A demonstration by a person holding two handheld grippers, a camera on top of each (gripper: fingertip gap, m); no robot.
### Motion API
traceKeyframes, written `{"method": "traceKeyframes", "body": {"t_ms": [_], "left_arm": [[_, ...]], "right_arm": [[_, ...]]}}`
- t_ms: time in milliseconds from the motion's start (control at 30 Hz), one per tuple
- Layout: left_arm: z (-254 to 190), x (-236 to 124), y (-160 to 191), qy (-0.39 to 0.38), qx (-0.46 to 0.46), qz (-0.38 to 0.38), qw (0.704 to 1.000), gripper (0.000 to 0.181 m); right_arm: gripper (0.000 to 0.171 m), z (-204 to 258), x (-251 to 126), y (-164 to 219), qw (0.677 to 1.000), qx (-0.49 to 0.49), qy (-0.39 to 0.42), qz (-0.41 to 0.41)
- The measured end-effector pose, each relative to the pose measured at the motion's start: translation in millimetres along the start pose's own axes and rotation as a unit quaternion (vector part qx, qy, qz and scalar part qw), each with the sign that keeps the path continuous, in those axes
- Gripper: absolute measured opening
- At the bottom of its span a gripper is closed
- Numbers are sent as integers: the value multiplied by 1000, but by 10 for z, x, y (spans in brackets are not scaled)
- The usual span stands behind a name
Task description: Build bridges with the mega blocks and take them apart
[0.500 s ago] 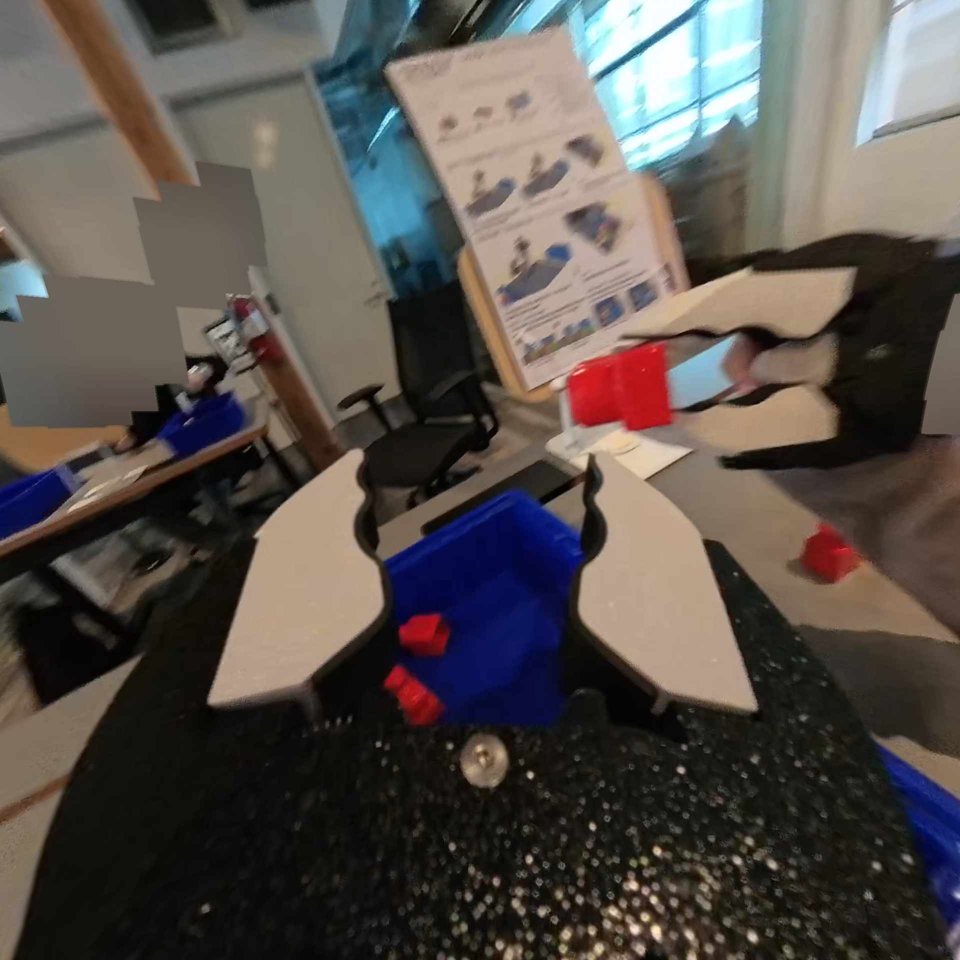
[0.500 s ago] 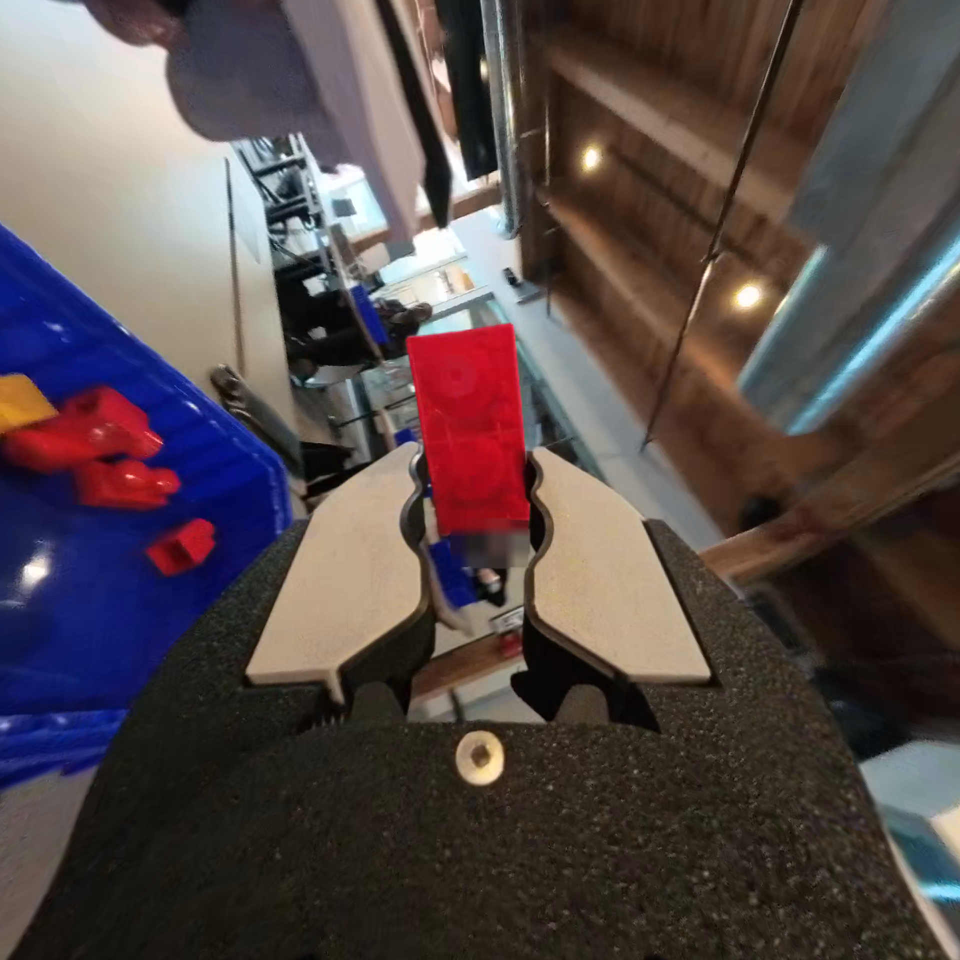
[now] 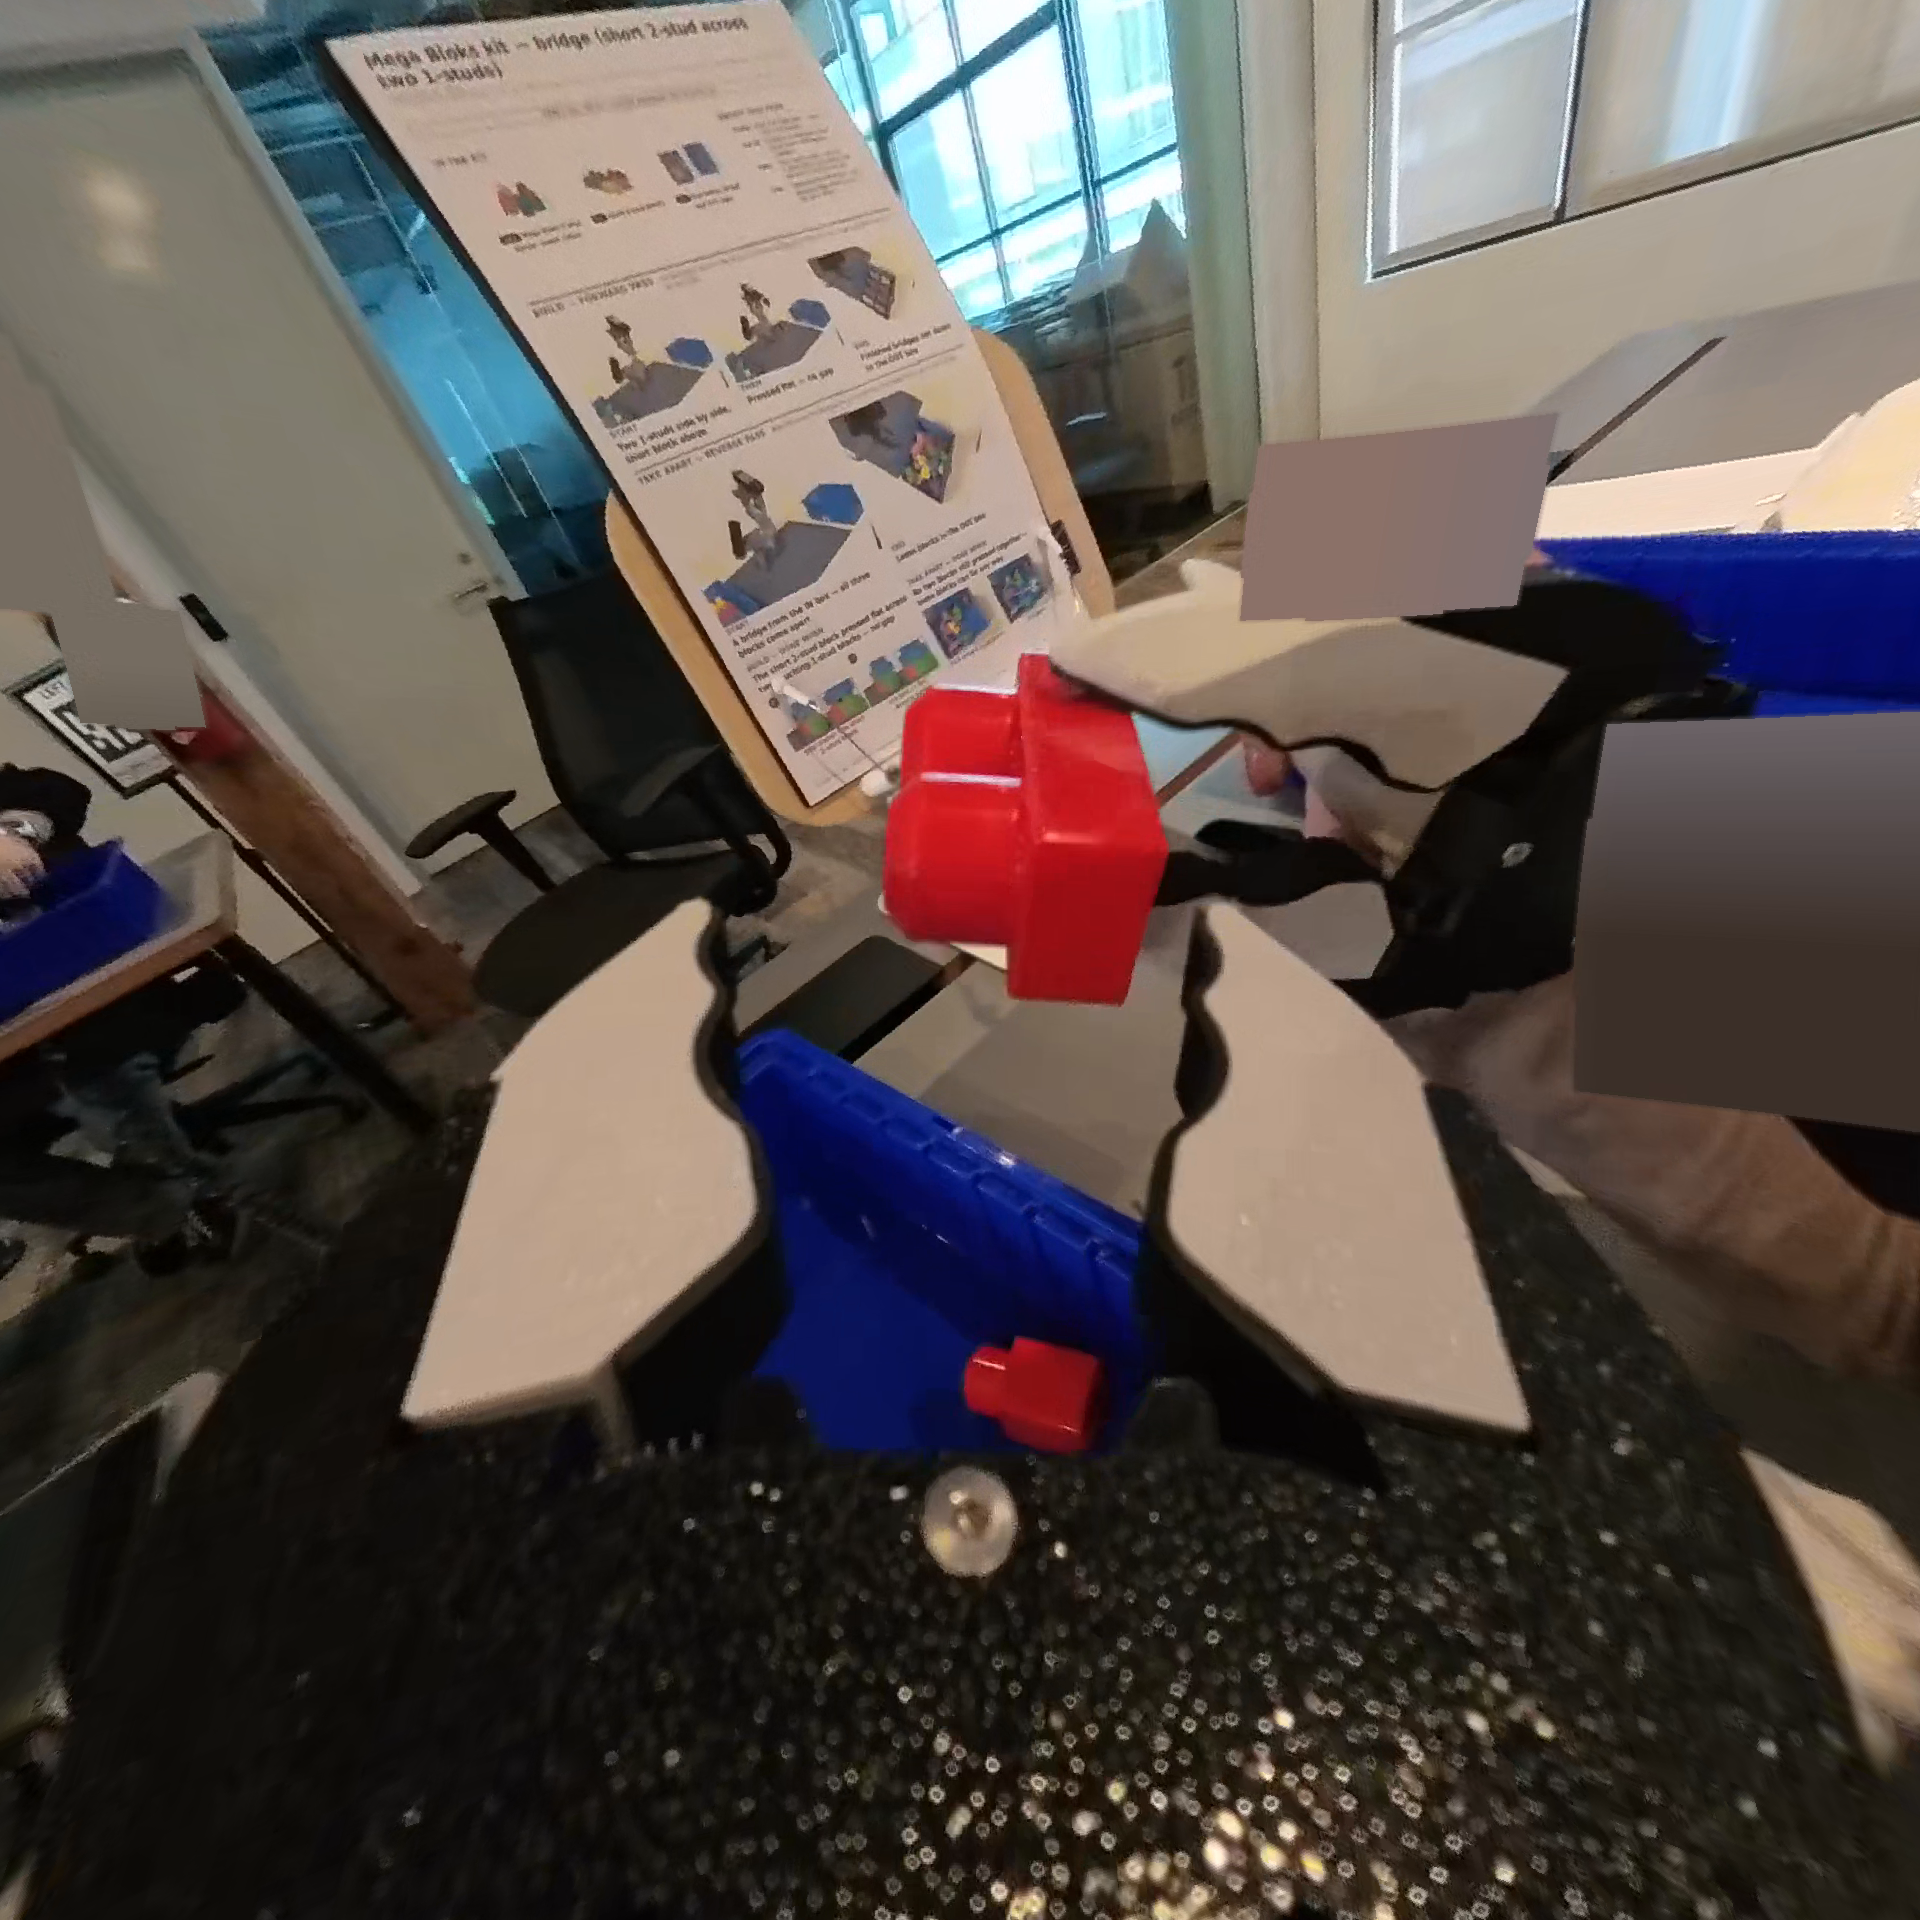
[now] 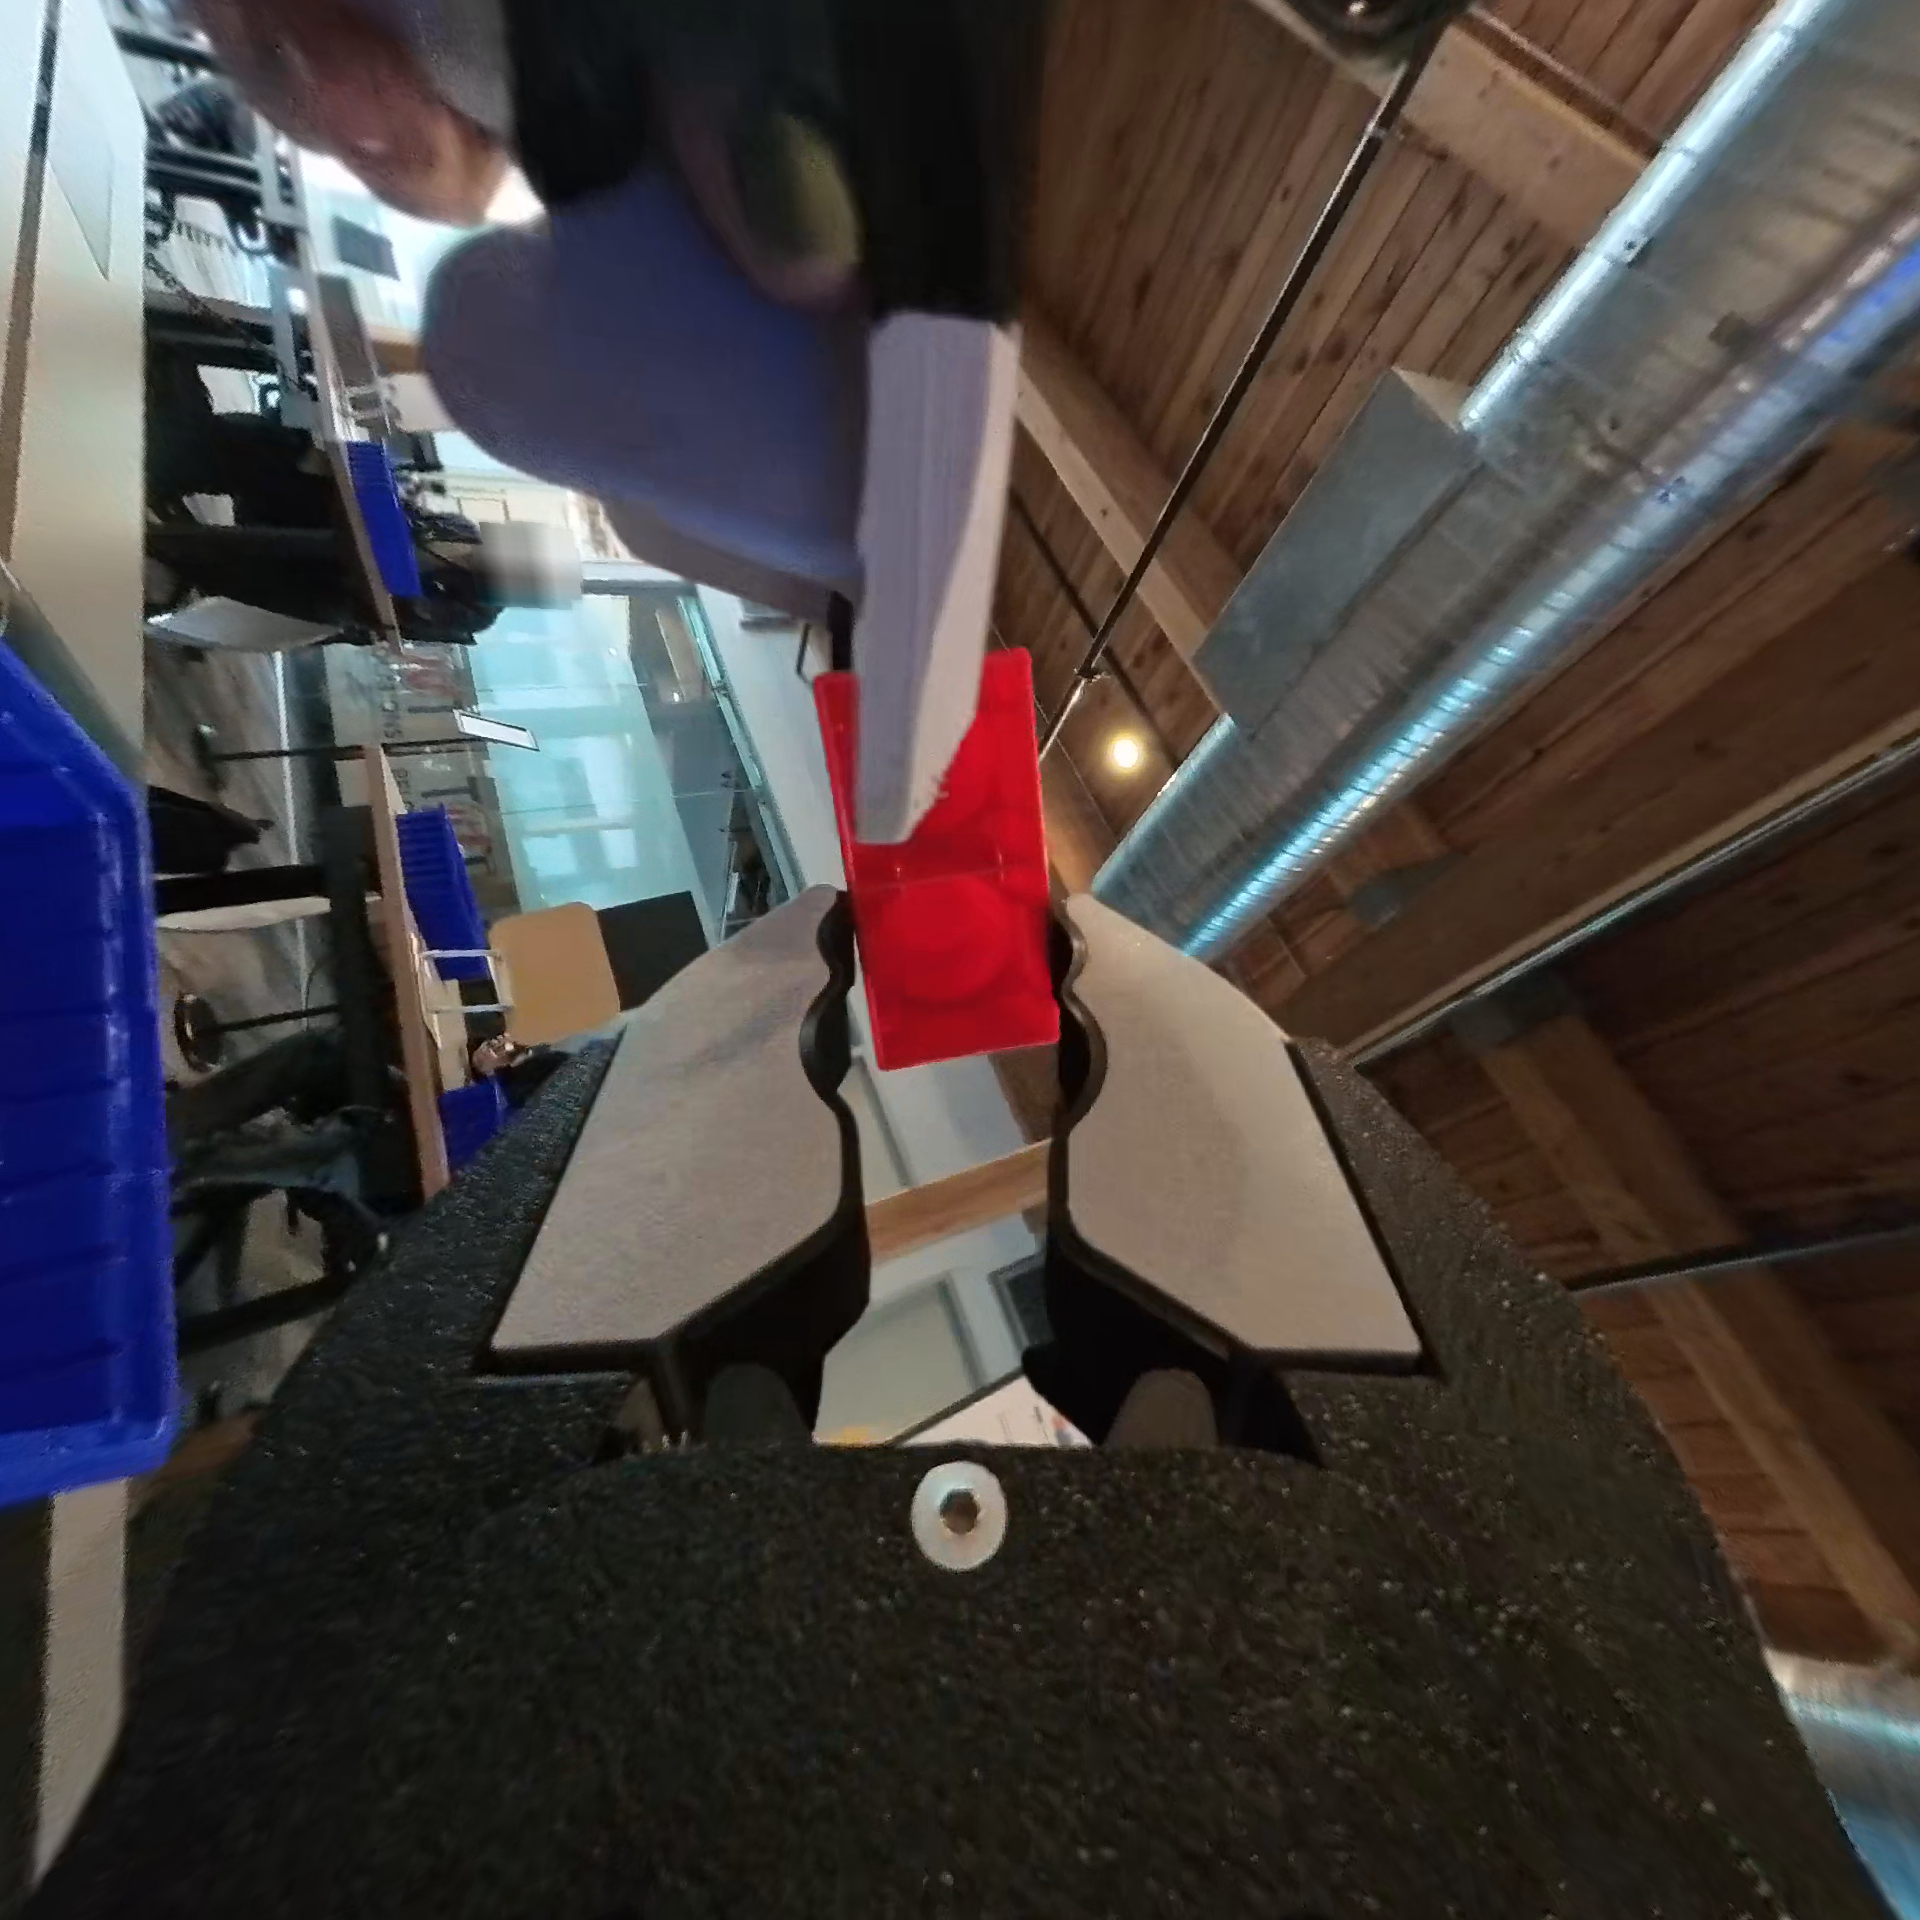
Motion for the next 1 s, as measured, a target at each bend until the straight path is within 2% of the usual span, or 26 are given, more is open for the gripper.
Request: {"method": "traceKeyframes", "body": {"t_ms": [33, 133, 200, 300, 367, 400, 500, 667, 767, 867, 1000], "left_arm": [[-10, -15, -19, -4, 10, -7, 1000, 76], [-40, -95, -87, -34, 52, -35, 997, 53], [-50, -125, -90, -47, 65, -26, 996, 38], [-47, -128, -51, -49, 72, -13, 996, 40], [-45, -100, -13, -36, 56, 8, 998, 65], [-46, -86, -4, -27, 49, 11, 998, 68], [-55, -80, -18, -18, 58, -6, 998, 46], [-60, -122, -42, -33, 76, -3, 997, 45], [-41, -186, -64, -59, 91, -8, 994, 45], [-18, -268, -81, -72, 106, -24, 992, 45], [-18, -329, -84, -86, 136, -29, 986, 45]], "right_arm": [[36, 17, 7, -16, 1000, -5, -3, 0], [35, 37, 25, -54, 1000, -6, 3, -6], [35, 50, 33, -76, 1000, -9, 3, -7], [35, 68, 42, -95, 1000, -19, 9, -3], [35, 51, 37, -123, 1000, -18, 21, -10], [35, 43, 33, -139, 999, -19, 24, -14], [35, 31, 37, -167, 999, -25, 27, -13], [35, 25, 39, -163, 999, -13, 38, -17], [48, 6, 33, -56, 999, -2, 45, 3], [51, -39, 13, 125, 997, 58, 46, 24], [53, -132, 8, 377, 971, 230, 34, 53]]}}
Point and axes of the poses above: each gripper's, where its closed fingertips meet, x out along the fingers, y out of its underside, z = x × y across the jaws, the point moved 7 cm from there along -x, back along the fingers, and after that the axes turned 7 degrees about y, right-handed, at the moved point
